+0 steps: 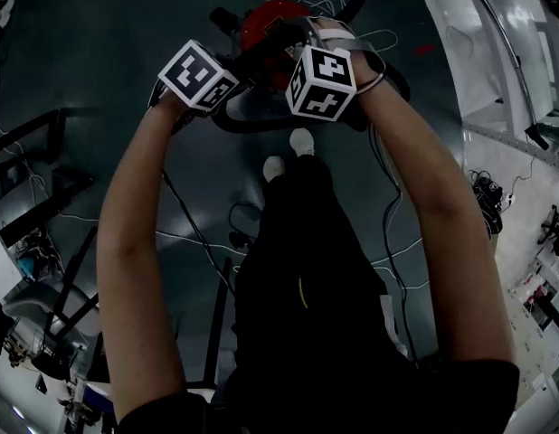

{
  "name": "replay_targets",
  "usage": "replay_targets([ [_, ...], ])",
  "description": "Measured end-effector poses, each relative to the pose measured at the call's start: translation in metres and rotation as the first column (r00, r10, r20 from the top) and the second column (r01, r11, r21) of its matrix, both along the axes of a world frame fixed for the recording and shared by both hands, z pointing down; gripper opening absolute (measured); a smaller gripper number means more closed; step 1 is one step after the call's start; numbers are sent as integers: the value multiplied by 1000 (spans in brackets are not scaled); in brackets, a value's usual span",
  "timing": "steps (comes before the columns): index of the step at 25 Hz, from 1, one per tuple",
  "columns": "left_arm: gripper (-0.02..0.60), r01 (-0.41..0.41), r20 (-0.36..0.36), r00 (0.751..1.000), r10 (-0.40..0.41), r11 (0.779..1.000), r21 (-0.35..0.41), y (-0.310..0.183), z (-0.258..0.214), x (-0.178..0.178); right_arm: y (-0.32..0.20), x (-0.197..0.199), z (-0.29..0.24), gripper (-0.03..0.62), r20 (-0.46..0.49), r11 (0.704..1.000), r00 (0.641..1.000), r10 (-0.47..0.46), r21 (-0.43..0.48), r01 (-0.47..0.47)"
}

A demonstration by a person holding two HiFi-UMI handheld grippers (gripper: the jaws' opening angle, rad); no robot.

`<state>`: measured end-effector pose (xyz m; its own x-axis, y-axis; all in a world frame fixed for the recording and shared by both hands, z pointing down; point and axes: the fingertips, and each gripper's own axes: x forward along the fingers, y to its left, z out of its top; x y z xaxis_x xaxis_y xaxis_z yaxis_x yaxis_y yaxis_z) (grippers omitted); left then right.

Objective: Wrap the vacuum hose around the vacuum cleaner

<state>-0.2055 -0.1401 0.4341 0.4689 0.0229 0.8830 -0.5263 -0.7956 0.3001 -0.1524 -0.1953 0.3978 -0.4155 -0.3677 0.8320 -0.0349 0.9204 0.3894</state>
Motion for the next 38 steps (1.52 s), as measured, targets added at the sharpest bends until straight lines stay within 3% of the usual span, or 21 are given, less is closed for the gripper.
replay_targets([
  [2,176,-35,-12,999,35,999,-17,2,-2,5,-1,-1,10,299,-49,998,997,-55,4,56],
  [7,176,-63,-61,996,60,997,-44,-3,-6,7,-4,-4,22,207,-84,992,989,-124,9,126],
  [10,178,-73,-99,993,67,995,-61,-3,-7,12,-5,-1,28,210,-116,983,977,-180,10,182],
  [16,178,-90,-128,988,82,994,-59,-5,-7,21,-5,3,38,186,-241,929,914,-327,96,358],
  [18,178,-95,-127,988,87,994,-61,-4,-5,22,-6,3,41,184,-256,921,907,-334,116,372],
  [21,184,-102,-113,989,99,994,-24,-8,0,22,-9,4,40,178,-229,937,926,-299,114,330],
  [24,197,-116,-68,990,122,989,91,-17,5,18,-16,4,39,178,-207,955,944,-258,94,281],
  [27,322,-176,40,984,171,963,206,-19,20,9,-26,10,37,178,-181,978,966,-187,64,201],
  [28,334,-175,62,984,165,959,224,-18,25,6,-30,13,35,178,-172,983,971,-165,51,176],
  [33,351,-3,63,998,-14,966,257,-19,44,-16,-49,22,24,178,-104,998,992,-67,-12,66],
  [38,371,118,90,986,-141,967,225,-12,67,-37,-63,19,16,178,-7,992,997,78,-97,-79],
])
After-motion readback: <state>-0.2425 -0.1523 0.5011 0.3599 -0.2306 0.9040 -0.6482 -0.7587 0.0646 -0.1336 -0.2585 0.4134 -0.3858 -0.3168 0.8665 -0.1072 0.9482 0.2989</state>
